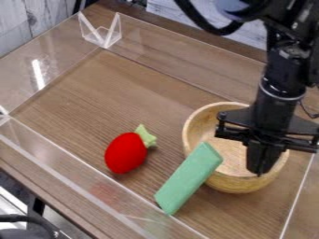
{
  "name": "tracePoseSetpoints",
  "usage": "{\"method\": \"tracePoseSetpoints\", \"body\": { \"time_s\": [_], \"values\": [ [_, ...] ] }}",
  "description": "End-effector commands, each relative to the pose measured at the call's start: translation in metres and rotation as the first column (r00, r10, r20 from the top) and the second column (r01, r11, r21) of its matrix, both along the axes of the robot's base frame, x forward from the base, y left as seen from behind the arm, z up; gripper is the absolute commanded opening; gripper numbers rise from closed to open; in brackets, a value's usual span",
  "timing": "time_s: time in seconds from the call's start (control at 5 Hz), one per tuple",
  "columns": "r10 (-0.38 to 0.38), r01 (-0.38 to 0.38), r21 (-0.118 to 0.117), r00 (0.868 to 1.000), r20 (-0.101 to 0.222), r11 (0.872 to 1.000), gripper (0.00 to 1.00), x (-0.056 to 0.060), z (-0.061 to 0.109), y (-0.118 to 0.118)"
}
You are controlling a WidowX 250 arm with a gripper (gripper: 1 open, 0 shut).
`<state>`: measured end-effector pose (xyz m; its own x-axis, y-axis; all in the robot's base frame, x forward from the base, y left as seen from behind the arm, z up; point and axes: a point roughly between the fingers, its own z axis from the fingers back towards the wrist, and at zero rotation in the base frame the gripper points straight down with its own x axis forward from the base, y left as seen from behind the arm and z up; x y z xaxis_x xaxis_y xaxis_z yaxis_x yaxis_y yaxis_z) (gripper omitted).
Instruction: Remove the green block from the brown bowl and put it on the table
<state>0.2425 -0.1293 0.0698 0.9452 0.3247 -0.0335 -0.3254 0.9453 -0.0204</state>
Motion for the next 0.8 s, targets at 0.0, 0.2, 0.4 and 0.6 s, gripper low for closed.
{"method": "tracePoseSetpoints", "body": {
  "time_s": [0.0, 0.2, 0.4, 0.6],
  "values": [
    [-0.05, 0.051, -0.02, 0.998, 0.032, 0.998, 0.0, 0.002, 0.001, 0.005],
    [-0.09, 0.091, -0.022, 0.995, 0.037, 0.996, 0.0, 0.002, -0.005, 0.014],
    [-0.129, 0.13, -0.024, 0.991, 0.041, 0.991, 0.0, 0.011, -0.005, 0.016],
    [-0.159, 0.16, -0.011, 0.986, 0.042, 0.987, 0.0, 0.015, -0.004, 0.015]
  ]
}}
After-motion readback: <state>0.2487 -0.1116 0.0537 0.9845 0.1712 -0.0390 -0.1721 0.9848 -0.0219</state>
